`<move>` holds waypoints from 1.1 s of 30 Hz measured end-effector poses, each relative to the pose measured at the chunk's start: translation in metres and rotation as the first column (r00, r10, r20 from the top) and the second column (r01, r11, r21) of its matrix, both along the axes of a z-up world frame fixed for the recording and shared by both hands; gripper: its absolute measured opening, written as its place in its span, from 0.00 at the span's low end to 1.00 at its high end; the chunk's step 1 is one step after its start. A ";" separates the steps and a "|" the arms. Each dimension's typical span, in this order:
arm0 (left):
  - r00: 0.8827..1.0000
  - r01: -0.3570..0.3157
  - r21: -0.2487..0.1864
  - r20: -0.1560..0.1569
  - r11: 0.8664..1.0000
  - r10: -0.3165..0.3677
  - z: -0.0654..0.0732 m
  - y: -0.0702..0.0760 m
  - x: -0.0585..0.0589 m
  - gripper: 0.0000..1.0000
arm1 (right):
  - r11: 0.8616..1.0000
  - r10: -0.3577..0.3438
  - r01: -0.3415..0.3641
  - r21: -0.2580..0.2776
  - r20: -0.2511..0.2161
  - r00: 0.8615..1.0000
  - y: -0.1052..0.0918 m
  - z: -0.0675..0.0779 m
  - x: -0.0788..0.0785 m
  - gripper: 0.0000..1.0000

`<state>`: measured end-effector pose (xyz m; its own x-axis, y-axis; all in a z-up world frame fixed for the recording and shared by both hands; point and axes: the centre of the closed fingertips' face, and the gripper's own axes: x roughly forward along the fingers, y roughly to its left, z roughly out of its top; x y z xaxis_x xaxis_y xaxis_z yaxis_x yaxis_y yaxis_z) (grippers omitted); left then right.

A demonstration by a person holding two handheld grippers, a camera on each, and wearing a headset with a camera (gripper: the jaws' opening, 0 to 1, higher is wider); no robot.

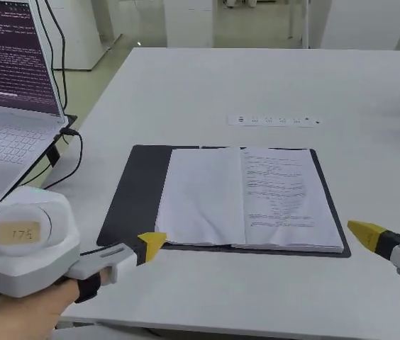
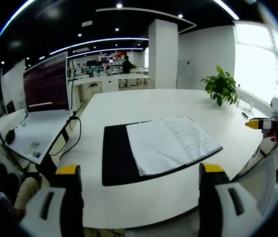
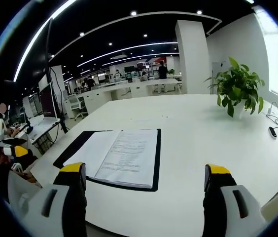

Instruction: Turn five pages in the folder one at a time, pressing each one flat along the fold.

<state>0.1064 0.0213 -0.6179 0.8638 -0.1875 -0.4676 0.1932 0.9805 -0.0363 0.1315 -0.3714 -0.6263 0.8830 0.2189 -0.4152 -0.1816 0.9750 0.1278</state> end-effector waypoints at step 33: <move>0.946 0.311 -0.024 -0.088 0.950 -0.312 -0.054 -0.156 0.087 0.83 | 0.996 0.008 -0.005 0.087 -0.032 0.999 0.016 -0.019 -0.004 1.00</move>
